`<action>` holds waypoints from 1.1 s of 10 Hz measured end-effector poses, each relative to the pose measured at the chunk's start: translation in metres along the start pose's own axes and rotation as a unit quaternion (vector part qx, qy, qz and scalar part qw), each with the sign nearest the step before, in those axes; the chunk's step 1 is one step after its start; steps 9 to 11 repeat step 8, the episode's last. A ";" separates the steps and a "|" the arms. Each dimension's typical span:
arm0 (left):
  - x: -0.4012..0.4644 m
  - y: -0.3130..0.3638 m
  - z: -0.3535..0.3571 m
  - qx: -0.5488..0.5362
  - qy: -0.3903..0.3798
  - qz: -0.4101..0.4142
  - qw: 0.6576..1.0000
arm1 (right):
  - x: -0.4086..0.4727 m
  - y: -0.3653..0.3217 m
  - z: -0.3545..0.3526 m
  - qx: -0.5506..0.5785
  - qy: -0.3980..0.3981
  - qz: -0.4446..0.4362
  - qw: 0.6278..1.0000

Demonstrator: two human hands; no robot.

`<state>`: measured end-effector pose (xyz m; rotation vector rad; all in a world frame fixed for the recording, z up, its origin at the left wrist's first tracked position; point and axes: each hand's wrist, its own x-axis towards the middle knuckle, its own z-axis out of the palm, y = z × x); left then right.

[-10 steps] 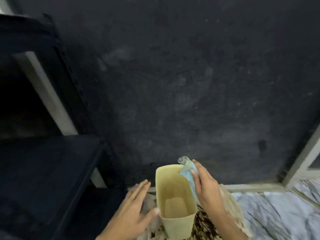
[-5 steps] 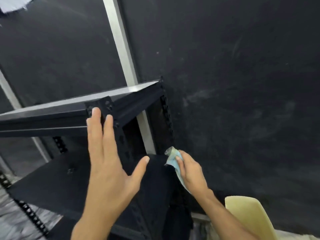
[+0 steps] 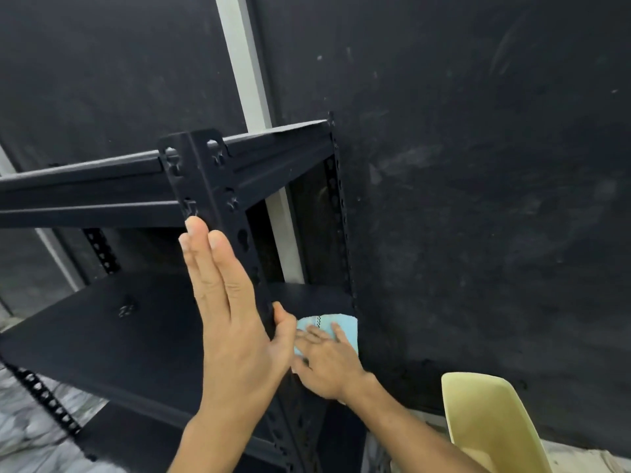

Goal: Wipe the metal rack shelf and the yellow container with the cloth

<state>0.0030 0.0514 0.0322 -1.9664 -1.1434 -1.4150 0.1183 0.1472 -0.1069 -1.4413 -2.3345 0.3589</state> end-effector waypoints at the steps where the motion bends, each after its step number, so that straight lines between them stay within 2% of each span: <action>1: 0.001 0.002 0.001 -0.003 -0.001 -0.005 1.000 | 0.016 0.004 -0.002 -0.020 -0.026 0.042 0.999; 3: 0.001 0.005 0.003 -0.009 0.003 -0.023 1.000 | 0.044 -0.006 0.003 -0.094 -0.053 0.123 0.987; 6: 0.000 0.004 0.003 0.005 0.024 -0.016 1.000 | 0.042 -0.009 0.005 -0.084 -0.026 0.108 0.990; 7: -0.002 0.001 0.005 0.002 0.023 0.002 1.000 | 0.029 -0.006 -0.008 -0.013 0.016 0.079 0.997; 8: -0.016 0.002 0.003 -0.033 0.018 -0.026 0.999 | -0.011 0.002 -0.024 0.128 0.071 0.062 0.987; 11: -0.016 0.002 0.003 -0.033 0.018 -0.026 0.999 | -0.011 0.002 -0.024 0.128 0.071 0.062 0.987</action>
